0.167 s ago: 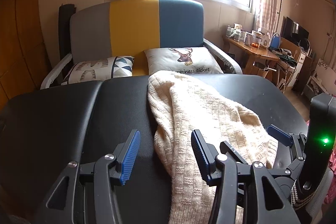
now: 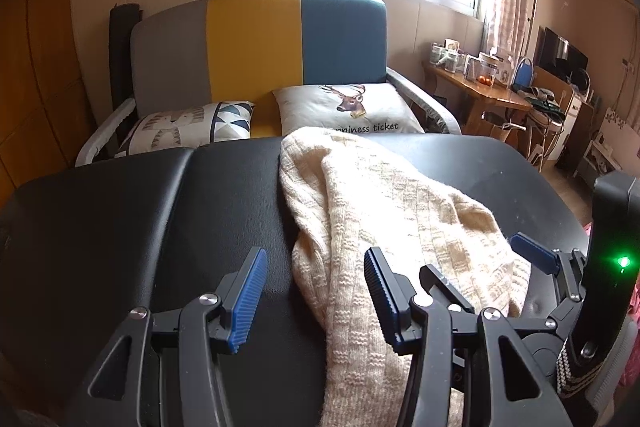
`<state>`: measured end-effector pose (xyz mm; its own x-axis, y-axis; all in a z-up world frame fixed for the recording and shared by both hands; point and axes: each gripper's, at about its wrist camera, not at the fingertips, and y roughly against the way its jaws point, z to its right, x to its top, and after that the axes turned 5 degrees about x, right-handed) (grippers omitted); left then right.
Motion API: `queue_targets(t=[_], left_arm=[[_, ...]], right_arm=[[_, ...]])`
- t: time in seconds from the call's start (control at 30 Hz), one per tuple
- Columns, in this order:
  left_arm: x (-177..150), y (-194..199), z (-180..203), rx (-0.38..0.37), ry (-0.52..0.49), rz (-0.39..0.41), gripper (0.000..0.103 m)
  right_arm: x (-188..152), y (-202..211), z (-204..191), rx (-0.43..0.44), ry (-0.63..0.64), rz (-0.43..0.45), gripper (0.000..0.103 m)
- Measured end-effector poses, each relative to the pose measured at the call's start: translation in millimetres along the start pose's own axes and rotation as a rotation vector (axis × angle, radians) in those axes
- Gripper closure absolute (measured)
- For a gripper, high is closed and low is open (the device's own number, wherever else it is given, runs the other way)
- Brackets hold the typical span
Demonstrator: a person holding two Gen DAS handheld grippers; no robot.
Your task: Fold clothes
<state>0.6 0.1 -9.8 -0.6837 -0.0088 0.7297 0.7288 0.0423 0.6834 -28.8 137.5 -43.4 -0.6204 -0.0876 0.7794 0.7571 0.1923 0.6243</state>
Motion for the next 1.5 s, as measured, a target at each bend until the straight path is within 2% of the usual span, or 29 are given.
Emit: queue_targets(t=[0.17,0.2,0.27,0.33,0.43,0.5,0.67,0.8,0.87,1.0,1.13,1.23,1.37,1.5], left_arm=[[-9.7,-9.2,-0.6,-0.024,-0.002,-0.058,0.05],[-9.8,-10.8,-4.0,-0.049,0.017,-0.074,0.048],[-18.3,-20.0,-14.2,-0.168,0.084,-0.106,0.047],[-22.6,-28.1,-22.4,-0.224,0.14,-0.145,0.047],[-28.8,-37.8,-27.8,-0.196,0.147,-0.173,0.047],[-33.5,-39.2,-28.9,-0.205,0.146,-0.171,0.047],[-50.3,-54.8,-38.2,-0.372,0.233,-0.25,0.048],[-59.6,-65.7,-35.6,-0.444,0.254,-0.313,0.048],[-60.1,-62.3,-30.1,-0.469,0.236,-0.309,0.048],[-54.9,-47.9,-13.0,-0.503,0.162,-0.255,0.048],[-57.8,-41.9,16.6,-0.476,-0.007,-0.219,0.048],[-67.2,-49.7,37.0,-0.457,-0.096,-0.227,0.048],[-80.6,-69.0,43.8,-0.443,-0.125,-0.276,0.048],[-87.7,-79.8,42.8,-0.434,-0.117,-0.289,0.047]], right_arm=[[-1.3,-2.6,-0.9,-0.025,0.017,-0.014,0.0],[-1.9,-2.9,1.0,-0.025,0.009,-0.016,0.0],[-1.5,-4.3,0.4,-0.042,0.021,-0.027,0.0],[-4.6,-5.5,-2.6,-0.058,0.038,-0.027,0.0],[-7.0,-6.7,-3.7,-0.064,0.045,-0.03,0.0],[-8.1,-8.4,-4.5,-0.072,0.054,-0.036,0.0],[-12.1,-11.2,1.2,-0.073,0.05,-0.051,0.0],[-16.9,-17.5,11.5,-0.058,0.027,-0.085,0.0],[-20.7,-22.8,18.8,-0.036,0.004,-0.111,0.0],[-35.0,-38.0,43.1,0.084,-0.119,-0.169,0.0],[-58.6,-49.7,85.8,0.33,-0.373,-0.198,0.0],[-76.8,-50.8,119.7,0.503,-0.57,-0.157,0.0],[-89.4,-54.9,147.2,0.697,-0.767,-0.125,0.0],[-87.6,-54.0,150.5,0.762,-0.797,-0.111,0.0]])
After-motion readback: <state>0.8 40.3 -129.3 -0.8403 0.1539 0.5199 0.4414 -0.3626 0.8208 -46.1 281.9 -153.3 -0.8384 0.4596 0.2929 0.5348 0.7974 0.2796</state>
